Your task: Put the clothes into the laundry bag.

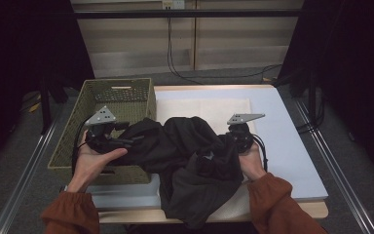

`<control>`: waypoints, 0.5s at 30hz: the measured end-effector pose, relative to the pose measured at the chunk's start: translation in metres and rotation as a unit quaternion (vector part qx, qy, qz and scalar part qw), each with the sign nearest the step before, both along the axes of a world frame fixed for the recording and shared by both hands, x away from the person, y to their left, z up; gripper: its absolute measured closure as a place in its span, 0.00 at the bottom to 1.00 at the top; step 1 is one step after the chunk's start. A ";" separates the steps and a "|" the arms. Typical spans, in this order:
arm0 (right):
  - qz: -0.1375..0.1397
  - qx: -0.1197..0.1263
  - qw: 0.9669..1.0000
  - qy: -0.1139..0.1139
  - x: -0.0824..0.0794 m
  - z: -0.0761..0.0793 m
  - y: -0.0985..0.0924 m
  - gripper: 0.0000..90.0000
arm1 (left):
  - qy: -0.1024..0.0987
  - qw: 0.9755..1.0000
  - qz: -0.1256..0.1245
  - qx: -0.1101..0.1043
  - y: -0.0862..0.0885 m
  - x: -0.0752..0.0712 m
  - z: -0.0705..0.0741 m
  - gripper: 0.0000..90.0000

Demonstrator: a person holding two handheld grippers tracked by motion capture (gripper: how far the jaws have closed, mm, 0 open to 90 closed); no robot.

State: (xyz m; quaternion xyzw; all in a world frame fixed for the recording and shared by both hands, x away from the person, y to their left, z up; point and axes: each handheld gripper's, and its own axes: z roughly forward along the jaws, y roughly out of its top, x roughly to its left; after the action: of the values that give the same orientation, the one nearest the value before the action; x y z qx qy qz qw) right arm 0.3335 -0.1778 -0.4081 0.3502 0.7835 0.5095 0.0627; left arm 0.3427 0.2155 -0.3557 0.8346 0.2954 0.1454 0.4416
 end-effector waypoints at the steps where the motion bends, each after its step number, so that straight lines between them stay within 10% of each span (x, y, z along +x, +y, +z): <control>1: 0.000 0.000 1.000 0.000 0.000 0.000 0.000 0.99 | 0.009 1.000 -0.004 -0.002 0.000 0.004 -0.003 0.23; 15: 0.002 -0.001 1.000 0.001 0.001 0.000 0.000 0.99 | 0.070 0.997 -0.030 0.006 -0.016 0.030 -0.023 0.31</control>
State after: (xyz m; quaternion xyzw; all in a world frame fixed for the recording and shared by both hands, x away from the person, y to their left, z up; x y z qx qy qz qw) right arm 0.3340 -0.1778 -0.4081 0.3490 0.7850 0.5082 0.0608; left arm 0.3726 0.1992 -0.3791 0.8541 0.2997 0.0750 0.4185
